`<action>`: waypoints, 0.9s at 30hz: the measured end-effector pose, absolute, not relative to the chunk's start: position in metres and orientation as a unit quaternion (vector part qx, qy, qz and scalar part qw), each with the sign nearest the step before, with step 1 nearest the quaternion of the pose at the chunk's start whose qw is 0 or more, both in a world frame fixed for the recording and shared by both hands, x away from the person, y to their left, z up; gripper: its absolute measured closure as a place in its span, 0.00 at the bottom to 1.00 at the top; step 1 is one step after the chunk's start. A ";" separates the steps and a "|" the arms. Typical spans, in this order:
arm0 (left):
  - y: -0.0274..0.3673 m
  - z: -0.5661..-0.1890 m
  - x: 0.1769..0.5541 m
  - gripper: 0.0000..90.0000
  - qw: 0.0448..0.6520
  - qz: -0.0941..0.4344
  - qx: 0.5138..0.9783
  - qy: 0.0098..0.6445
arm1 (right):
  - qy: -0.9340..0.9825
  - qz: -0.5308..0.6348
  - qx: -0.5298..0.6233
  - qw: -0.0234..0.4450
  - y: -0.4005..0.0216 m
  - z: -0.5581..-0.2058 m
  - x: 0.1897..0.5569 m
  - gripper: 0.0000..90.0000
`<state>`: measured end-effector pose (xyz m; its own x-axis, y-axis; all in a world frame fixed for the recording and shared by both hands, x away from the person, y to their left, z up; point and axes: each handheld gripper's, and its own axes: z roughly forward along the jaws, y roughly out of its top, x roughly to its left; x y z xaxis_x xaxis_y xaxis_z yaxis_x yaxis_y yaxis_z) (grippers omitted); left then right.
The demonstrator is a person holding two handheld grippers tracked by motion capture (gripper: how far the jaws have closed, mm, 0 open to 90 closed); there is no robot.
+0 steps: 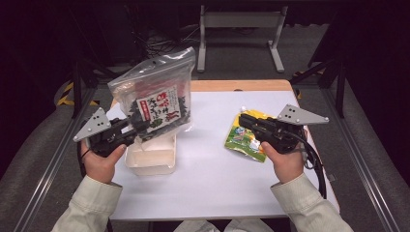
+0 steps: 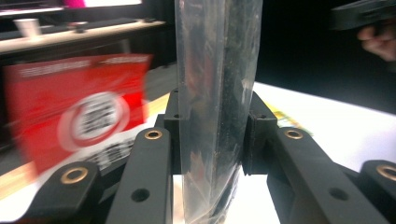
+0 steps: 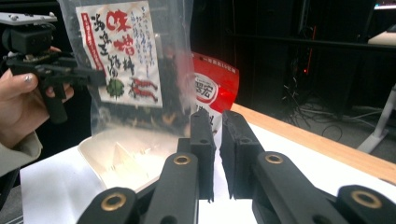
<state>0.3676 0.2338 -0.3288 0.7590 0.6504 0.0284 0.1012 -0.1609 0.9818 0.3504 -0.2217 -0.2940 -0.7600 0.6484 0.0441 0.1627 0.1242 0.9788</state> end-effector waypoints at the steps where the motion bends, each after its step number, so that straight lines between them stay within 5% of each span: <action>1: 0.240 -0.331 0.369 0.77 0.591 0.237 0.722 0.270 | 0.722 0.598 0.284 0.202 -0.223 -0.296 0.351 0.91; 27: 0.239 -0.369 0.389 0.77 0.544 0.271 0.721 0.334 | 0.714 0.598 0.308 0.193 -0.242 -0.306 0.350 0.89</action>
<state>0.3888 0.2394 -0.3695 0.6303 0.7759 0.0274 0.1870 -0.1860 0.9646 0.3499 -0.2424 -0.3062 -0.7351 0.6716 0.0932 0.2094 0.0941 0.9733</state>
